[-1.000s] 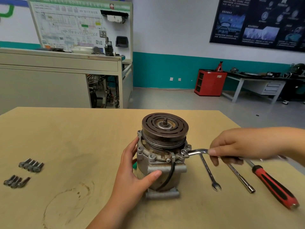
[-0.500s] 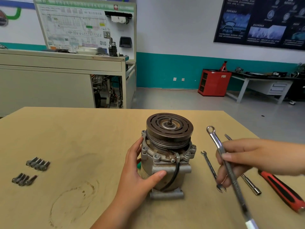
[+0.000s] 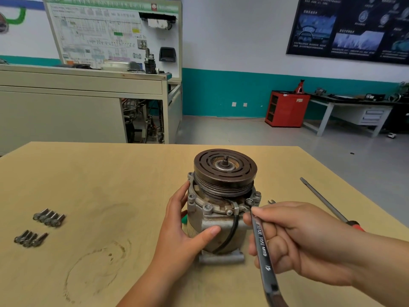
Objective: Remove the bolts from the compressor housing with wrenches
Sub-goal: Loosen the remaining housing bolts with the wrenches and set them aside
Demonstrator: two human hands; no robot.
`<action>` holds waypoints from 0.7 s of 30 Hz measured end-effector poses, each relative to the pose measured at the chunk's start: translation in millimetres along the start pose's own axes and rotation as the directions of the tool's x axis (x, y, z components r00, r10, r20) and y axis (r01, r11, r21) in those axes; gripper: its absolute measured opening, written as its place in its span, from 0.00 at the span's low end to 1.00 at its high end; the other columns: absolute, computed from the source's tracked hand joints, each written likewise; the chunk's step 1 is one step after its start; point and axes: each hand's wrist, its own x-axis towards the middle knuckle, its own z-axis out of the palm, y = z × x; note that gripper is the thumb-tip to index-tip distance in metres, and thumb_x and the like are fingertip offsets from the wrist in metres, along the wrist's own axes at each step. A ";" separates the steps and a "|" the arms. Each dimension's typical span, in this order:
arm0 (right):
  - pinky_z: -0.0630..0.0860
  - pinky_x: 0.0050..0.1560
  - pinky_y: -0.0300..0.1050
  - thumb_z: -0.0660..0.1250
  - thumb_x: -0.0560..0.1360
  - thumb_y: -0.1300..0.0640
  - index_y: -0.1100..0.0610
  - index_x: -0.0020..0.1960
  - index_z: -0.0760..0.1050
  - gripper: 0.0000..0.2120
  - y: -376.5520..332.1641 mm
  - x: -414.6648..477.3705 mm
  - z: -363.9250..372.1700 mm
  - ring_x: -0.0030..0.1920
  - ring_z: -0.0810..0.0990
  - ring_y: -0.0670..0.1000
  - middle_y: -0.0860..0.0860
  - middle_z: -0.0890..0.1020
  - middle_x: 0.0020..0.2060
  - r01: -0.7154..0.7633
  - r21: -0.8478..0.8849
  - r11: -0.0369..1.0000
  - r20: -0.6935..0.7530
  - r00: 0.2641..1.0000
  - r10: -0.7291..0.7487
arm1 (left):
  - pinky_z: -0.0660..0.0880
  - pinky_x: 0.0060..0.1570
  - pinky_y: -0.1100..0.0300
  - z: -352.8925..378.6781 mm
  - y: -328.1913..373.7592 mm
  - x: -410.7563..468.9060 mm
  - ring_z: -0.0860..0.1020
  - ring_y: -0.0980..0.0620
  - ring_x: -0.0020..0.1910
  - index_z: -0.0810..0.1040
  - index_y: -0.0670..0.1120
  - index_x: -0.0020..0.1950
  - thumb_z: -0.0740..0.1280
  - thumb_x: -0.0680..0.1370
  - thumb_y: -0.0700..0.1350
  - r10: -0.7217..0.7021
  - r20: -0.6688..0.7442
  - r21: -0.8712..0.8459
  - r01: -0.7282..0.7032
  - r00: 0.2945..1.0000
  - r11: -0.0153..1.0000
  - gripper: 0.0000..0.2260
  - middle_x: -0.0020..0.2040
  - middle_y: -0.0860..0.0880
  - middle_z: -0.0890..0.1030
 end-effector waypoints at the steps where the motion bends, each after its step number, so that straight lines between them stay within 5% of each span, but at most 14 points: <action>1: 0.74 0.18 0.41 0.61 0.72 0.56 0.64 0.42 0.73 0.10 -0.4 1.2 -2.5 0.18 0.77 0.53 0.64 0.79 0.25 -0.017 -0.039 0.999 0.010 1.000 0.017 | 0.68 0.62 0.70 -0.1 -0.1 -0.2 0.70 0.60 0.68 0.60 0.74 0.66 0.73 0.61 0.65 -0.002 0.000 0.002 0.002 1.000 1.000 0.37 0.69 0.59 0.71; 4: 0.75 0.21 0.39 0.61 0.70 0.51 0.61 0.43 0.70 0.12 -12.5 3.5 -23.3 0.19 0.77 0.50 0.58 0.79 0.23 -0.120 -0.323 0.939 0.047 0.989 0.143 | 0.67 0.61 0.73 -0.9 -0.1 -0.6 0.69 0.63 0.68 0.60 0.76 0.65 0.73 0.61 0.64 -0.017 -0.002 0.004 0.017 1.000 1.000 0.37 0.69 0.63 0.70; 7: 0.76 0.30 0.39 0.60 0.72 0.42 0.57 0.42 0.69 0.16 -45.5 3.8 -53.1 0.24 0.78 0.48 0.50 0.79 0.26 -0.171 -0.796 0.580 -0.004 0.961 0.277 | 0.66 0.61 0.75 -1.0 0.4 -0.7 0.68 0.64 0.68 0.60 0.77 0.65 0.73 0.60 0.64 -0.031 0.002 0.000 0.031 1.000 1.000 0.37 0.68 0.64 0.69; 10: 0.73 0.38 0.37 0.60 0.70 0.38 0.49 0.40 0.74 0.15 -71.9 15.8 -71.1 0.31 0.74 0.43 0.44 0.76 0.29 -0.108 -0.976 0.191 -0.092 0.992 0.089 | 0.66 0.61 0.74 -1.0 0.6 -0.5 0.68 0.63 0.68 0.60 0.76 0.66 0.73 0.61 0.65 -0.031 0.002 0.003 0.031 1.000 1.000 0.37 0.69 0.64 0.69; 12: 0.70 0.39 0.34 0.61 0.73 0.40 0.43 0.41 0.76 0.09 -78.4 26.8 -80.7 0.34 0.72 0.39 0.42 0.76 0.33 -0.018 -0.999 0.044 -0.021 0.997 -0.080 | 0.67 0.63 0.70 -1.1 1.3 -0.8 0.68 0.62 0.68 0.60 0.76 0.66 0.73 0.60 0.65 -0.025 0.003 0.001 0.025 1.000 1.000 0.37 0.69 0.63 0.69; 15: 0.70 0.37 0.29 0.62 0.72 0.41 0.36 0.41 0.76 0.05 -84.4 25.6 -88.9 0.36 0.74 0.35 0.38 0.78 0.35 0.041 -0.996 0.076 0.031 0.991 -0.131 | 0.67 0.64 0.65 -1.1 2.3 -1.4 0.68 0.63 0.68 0.60 0.77 0.65 0.73 0.60 0.64 -0.026 0.000 0.002 0.026 1.000 1.000 0.37 0.68 0.65 0.69; 18: 0.73 0.42 0.30 0.60 0.70 0.41 0.41 0.43 0.77 0.08 -80.6 9.3 -99.0 0.41 0.81 0.39 0.43 0.82 0.39 0.013 -0.930 0.367 0.012 1.000 -0.005 | 0.67 0.64 0.65 -1.0 3.1 -2.1 0.68 0.65 0.67 0.60 0.78 0.64 0.73 0.60 0.63 -0.031 -0.001 0.011 0.031 1.000 0.999 0.37 0.67 0.68 0.69; 21: 0.77 0.49 0.41 0.61 0.76 0.48 0.59 0.50 0.71 0.14 -53.6 2.0 -98.2 0.47 0.84 0.55 0.54 0.84 0.43 0.019 -0.777 0.629 0.130 0.983 0.131 | 0.67 0.64 0.68 -1.1 3.2 -1.4 0.68 0.65 0.67 0.60 0.77 0.65 0.73 0.61 0.63 -0.025 -0.002 0.010 0.025 1.000 1.000 0.37 0.67 0.68 0.69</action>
